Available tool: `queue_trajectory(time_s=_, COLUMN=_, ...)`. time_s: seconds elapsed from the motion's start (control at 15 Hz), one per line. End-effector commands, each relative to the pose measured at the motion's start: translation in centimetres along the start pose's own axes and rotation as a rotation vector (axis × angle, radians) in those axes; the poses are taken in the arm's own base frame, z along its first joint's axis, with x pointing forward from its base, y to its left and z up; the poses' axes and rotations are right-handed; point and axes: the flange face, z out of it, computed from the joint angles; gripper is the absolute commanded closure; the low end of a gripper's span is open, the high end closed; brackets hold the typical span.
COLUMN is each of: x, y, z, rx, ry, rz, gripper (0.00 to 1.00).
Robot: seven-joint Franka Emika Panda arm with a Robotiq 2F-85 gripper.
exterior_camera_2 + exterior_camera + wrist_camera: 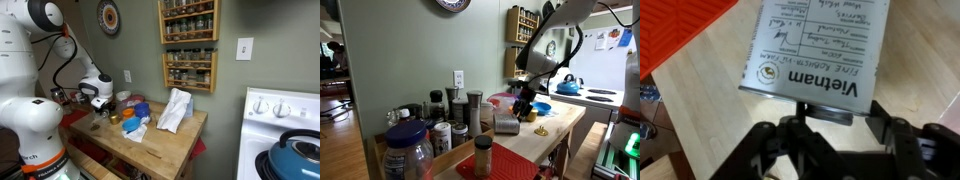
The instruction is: Pick up the can
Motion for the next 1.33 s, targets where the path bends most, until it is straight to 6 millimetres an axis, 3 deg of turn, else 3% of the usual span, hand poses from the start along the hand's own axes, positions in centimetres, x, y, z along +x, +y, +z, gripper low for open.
queue_trajectory(time_s=0.0, x=-0.4, y=-0.3, z=0.2, rx=0.039, ry=0.008, rz=0.004, gripper=0.63)
queue_trajectory(time_s=0.07, x=-0.5, y=-0.4, z=0.1, rx=0.044, ry=0.009, rz=0.003, gripper=0.13)
queue_trajectory(time_s=0.33, x=-0.1, y=-0.7, z=-0.2, rx=0.070, ry=0.027, rz=0.004, gripper=0.00)
queue_trajectory(time_s=0.4, x=0.0, y=-0.7, z=-0.2, rx=0.075, ry=0.031, rz=0.005, gripper=0.00)
queue_trajectory(time_s=0.47, x=0.0, y=-0.7, z=-0.1, rx=0.072, ry=0.030, rz=0.005, gripper=0.16)
queue_trajectory(time_s=0.8, x=-0.3, y=-0.2, z=0.9, rx=0.035, ry=0.028, rz=-0.005, gripper=0.00)
queue_trajectory(time_s=0.87, x=-0.5, y=-0.1, z=1.0, rx=0.033, ry=0.026, rz=-0.010, gripper=0.19)
queue_trajectory(time_s=0.93, x=-0.6, y=-0.1, z=1.1, rx=0.032, ry=0.026, rz=-0.014, gripper=0.29)
queue_trajectory(time_s=1.2, x=-1.1, y=-0.1, z=1.2, rx=0.036, ry=0.016, rz=-0.026, gripper=0.61)
queue_trajectory(time_s=1.27, x=-1.1, y=-0.2, z=1.0, rx=0.037, ry=0.020, rz=-0.029, gripper=0.62)
